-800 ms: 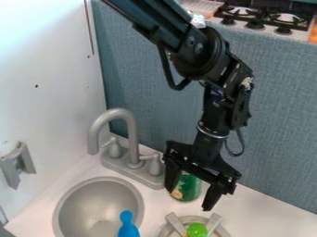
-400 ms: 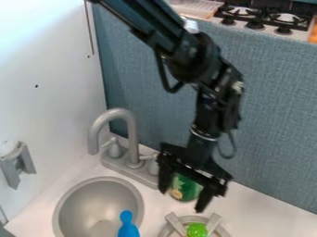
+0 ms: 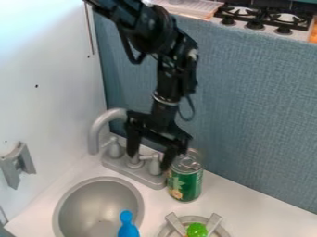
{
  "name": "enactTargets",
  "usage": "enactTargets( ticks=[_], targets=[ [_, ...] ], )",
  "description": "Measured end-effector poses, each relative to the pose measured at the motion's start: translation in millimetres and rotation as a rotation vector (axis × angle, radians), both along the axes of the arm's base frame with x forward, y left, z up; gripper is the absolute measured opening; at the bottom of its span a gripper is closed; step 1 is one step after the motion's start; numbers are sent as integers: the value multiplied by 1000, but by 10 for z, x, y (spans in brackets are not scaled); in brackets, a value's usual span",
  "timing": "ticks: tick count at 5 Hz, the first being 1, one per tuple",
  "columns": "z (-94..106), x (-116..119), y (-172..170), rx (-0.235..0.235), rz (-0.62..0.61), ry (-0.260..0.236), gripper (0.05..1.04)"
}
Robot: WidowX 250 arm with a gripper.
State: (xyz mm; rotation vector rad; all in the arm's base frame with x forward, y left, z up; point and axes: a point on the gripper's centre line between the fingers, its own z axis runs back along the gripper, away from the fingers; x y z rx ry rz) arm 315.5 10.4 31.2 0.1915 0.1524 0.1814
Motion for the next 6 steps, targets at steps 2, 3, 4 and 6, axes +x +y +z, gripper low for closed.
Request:
enactTargets(
  ticks=[2,3,4,6],
  targets=[
    [-127,233,344,138,-44,-8,1001],
    [-228,324,404,175,-75,3,1001],
    [-288,383,429,190,-90,0,1001],
    [-413,560,444,195,-123,-62,1001]
  ],
)
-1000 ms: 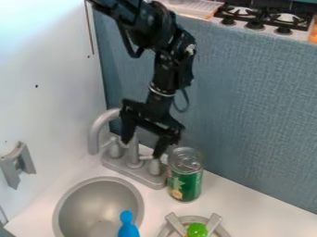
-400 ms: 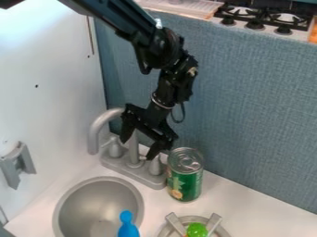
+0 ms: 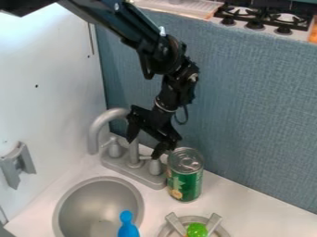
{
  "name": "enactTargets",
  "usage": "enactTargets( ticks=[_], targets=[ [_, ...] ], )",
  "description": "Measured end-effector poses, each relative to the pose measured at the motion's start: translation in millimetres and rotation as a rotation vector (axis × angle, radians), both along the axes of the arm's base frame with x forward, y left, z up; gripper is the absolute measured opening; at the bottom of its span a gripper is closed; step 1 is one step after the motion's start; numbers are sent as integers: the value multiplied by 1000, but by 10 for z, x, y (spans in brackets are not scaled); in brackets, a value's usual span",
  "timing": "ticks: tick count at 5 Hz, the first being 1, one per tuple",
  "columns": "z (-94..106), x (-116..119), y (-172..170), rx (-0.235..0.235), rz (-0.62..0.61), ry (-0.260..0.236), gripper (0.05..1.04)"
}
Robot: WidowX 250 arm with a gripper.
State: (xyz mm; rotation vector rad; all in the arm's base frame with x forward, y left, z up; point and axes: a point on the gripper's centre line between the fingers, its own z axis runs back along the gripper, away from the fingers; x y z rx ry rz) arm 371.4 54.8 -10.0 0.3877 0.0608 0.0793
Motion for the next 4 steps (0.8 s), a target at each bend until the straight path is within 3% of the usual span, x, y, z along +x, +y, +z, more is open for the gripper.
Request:
enactTargets(
  ticks=[1,3,4],
  targets=[
    [-39,38,-11,-8,-10,-19,1001],
    [-237,13,137,4,-1,14,1001],
    [-261,61,118,-9,-16,-20,1001]
  ],
)
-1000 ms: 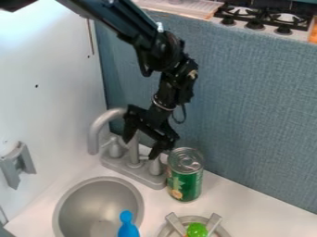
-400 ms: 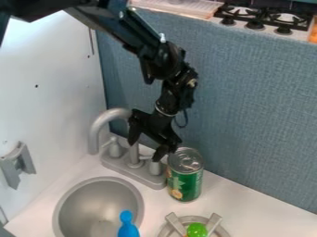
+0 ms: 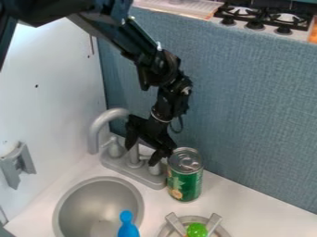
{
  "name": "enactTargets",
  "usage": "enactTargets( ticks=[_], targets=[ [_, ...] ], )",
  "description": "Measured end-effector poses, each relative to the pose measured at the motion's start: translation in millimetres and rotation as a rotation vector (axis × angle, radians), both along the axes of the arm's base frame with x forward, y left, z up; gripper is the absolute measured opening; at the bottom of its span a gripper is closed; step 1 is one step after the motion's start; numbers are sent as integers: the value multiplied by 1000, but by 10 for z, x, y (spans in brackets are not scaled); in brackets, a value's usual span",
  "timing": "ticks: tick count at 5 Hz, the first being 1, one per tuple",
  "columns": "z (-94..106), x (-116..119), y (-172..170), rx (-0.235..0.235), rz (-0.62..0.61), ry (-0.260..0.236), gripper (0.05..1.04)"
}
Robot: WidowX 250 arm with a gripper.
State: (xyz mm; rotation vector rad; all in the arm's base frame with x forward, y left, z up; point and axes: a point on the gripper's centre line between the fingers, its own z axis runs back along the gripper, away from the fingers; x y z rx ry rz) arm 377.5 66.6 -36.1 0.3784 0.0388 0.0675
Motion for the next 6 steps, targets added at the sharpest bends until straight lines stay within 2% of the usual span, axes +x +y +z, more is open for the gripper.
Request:
enactTargets(
  ticks=[1,2,3,4,5,6],
  targets=[
    [-99,-55,-63,-39,-24,0,1001],
    [-46,-32,-210,-83,-61,-13,1001],
    [-126,28,-648,-268,-202,-44,1001],
    [-73,98,-1148,-356,-334,-57,1000],
    [-108,124,-1618,-445,-444,-36,1000],
    [-124,83,-1806,-474,-477,-14,1000]
  ],
)
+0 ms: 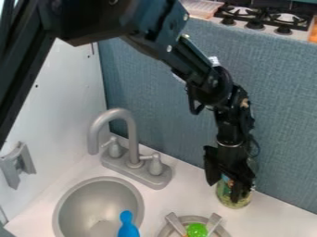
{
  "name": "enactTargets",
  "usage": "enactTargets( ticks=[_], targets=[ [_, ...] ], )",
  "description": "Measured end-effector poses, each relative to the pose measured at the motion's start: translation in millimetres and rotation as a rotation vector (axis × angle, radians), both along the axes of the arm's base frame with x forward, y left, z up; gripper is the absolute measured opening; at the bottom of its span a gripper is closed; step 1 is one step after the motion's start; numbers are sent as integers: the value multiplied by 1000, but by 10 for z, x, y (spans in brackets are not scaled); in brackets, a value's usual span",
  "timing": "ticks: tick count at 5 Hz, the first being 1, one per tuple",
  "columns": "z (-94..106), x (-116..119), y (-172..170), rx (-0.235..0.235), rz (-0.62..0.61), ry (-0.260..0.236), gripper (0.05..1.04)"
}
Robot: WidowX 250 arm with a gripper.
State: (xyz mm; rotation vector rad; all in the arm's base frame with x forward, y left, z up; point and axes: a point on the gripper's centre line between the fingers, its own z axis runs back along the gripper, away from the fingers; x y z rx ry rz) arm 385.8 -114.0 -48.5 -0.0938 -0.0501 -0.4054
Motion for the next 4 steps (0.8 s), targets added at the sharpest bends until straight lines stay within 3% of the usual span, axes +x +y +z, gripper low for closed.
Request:
enactTargets(
  ticks=[1,2,3,4],
  targets=[
    [-28,-65,-109,-11,-20,4,1000],
    [-64,-297,-45,3,4,33,1000],
    [229,-407,72,42,81,-1,1000],
    [437,-722,134,104,175,38,1000]
  ],
)
